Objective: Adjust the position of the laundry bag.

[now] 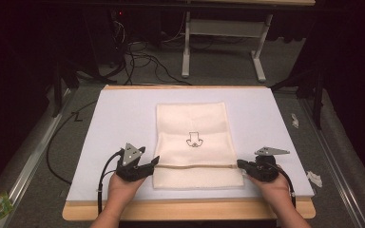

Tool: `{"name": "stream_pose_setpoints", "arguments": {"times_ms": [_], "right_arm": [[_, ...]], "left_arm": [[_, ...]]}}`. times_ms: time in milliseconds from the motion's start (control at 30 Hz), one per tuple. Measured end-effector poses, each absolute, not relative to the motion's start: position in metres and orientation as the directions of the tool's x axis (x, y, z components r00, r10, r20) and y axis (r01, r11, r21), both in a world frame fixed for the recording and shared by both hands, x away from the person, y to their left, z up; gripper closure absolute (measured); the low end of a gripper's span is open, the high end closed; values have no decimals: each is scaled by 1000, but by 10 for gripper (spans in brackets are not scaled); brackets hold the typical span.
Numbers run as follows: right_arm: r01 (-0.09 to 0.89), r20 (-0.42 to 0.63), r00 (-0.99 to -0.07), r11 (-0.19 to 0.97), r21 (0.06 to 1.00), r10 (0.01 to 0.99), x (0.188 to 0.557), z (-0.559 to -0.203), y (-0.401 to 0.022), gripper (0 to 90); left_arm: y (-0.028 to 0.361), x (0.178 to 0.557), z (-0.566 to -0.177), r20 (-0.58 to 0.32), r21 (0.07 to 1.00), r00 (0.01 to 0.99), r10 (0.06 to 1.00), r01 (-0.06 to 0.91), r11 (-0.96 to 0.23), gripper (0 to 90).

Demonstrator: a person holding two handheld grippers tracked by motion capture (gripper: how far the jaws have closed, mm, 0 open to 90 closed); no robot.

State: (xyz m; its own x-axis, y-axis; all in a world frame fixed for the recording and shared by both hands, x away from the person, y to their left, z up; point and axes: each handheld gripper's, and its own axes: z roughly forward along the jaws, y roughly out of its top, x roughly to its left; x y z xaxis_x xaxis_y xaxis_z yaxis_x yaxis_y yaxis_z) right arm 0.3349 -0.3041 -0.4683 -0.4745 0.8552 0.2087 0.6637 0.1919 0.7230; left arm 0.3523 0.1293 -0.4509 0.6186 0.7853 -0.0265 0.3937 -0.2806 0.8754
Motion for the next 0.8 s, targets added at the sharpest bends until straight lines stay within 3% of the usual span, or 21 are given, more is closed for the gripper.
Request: {"name": "stream_pose_setpoints", "arguments": {"times_ms": [433, 800], "right_arm": [[637, 200, -510, 211, 741, 837, 330, -462, -293, 881], [670, 197, -472, 204, 714, 859, 333, -469, -299, 883]], "left_arm": [[130, 353, -451, -26, 875, 617, 787, 395, -280, 360], [131, 354, -452, -25, 873, 615, 788, 397, -282, 361]]}}
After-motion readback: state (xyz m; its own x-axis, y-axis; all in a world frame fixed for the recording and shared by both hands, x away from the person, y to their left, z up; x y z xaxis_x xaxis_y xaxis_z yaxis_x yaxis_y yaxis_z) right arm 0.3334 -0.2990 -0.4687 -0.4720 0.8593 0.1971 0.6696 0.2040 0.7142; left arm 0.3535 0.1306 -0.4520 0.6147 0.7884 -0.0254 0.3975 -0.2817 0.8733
